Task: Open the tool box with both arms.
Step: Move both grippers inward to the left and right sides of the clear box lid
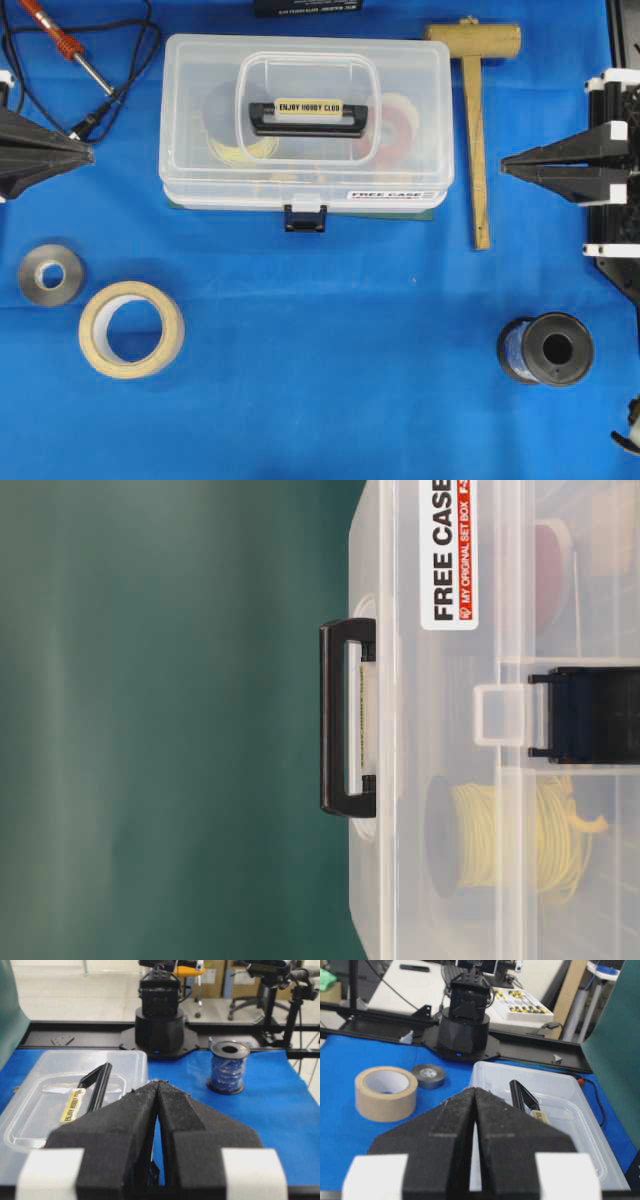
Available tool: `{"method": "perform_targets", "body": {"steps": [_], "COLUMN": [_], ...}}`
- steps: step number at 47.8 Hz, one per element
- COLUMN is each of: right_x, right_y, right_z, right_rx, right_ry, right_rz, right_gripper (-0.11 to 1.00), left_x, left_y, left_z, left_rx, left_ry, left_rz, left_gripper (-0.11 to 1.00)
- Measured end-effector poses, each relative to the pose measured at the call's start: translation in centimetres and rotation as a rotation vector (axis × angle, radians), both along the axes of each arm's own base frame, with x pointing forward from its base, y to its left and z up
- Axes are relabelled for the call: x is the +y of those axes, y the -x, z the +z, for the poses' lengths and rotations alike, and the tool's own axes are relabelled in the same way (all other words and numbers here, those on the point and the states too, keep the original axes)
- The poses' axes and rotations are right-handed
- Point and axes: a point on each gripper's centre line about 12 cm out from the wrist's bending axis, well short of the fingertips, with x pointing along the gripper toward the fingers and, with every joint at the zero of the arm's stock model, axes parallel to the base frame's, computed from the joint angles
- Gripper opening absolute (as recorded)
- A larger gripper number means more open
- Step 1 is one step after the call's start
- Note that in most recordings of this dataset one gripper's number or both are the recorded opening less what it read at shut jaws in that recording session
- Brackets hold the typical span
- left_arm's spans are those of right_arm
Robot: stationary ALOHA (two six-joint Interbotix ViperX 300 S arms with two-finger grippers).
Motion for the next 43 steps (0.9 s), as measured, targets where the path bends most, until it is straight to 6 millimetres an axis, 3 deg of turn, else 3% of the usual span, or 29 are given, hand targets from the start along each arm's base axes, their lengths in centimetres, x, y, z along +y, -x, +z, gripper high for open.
{"method": "perform_targets", "body": {"steps": [14, 24, 28, 38, 41, 43], "right_x": [-0.9, -2.5, -3.1, -4.1, -4.2, -4.3], "right_y": [-0.2, -0.1, 0.0, 0.0, 0.0, 0.1], "right_z": [0.7, 0.1, -0.3, -2.2, -2.9, -3.4], "right_rx": [0.04, 0.091, 0.121, 0.272, 0.331, 0.369], "right_ry": [-0.004, -0.02, -0.034, -0.075, -0.085, -0.089], "right_rz": [-0.044, -0.125, -0.154, -0.207, -0.213, -0.215], "right_gripper": [0.0, 0.0, 0.09, 0.7, 0.83, 0.84], "left_x": [0.8, 2.8, 3.5, 3.8, 3.9, 3.9], "left_y": [0.0, 0.0, 0.1, 0.1, 0.1, 0.1], "left_z": [-0.4, -1.4, -1.7, -2.4, -2.8, -2.9], "left_rx": [0.034, 0.114, 0.134, 0.189, 0.223, 0.236], "left_ry": [-0.008, 0.0, 0.002, -0.003, -0.003, -0.002], "left_rz": [0.041, 0.145, 0.178, 0.194, 0.194, 0.193], "left_gripper": [0.0, 0.0, 0.03, 0.59, 0.77, 0.86]}}
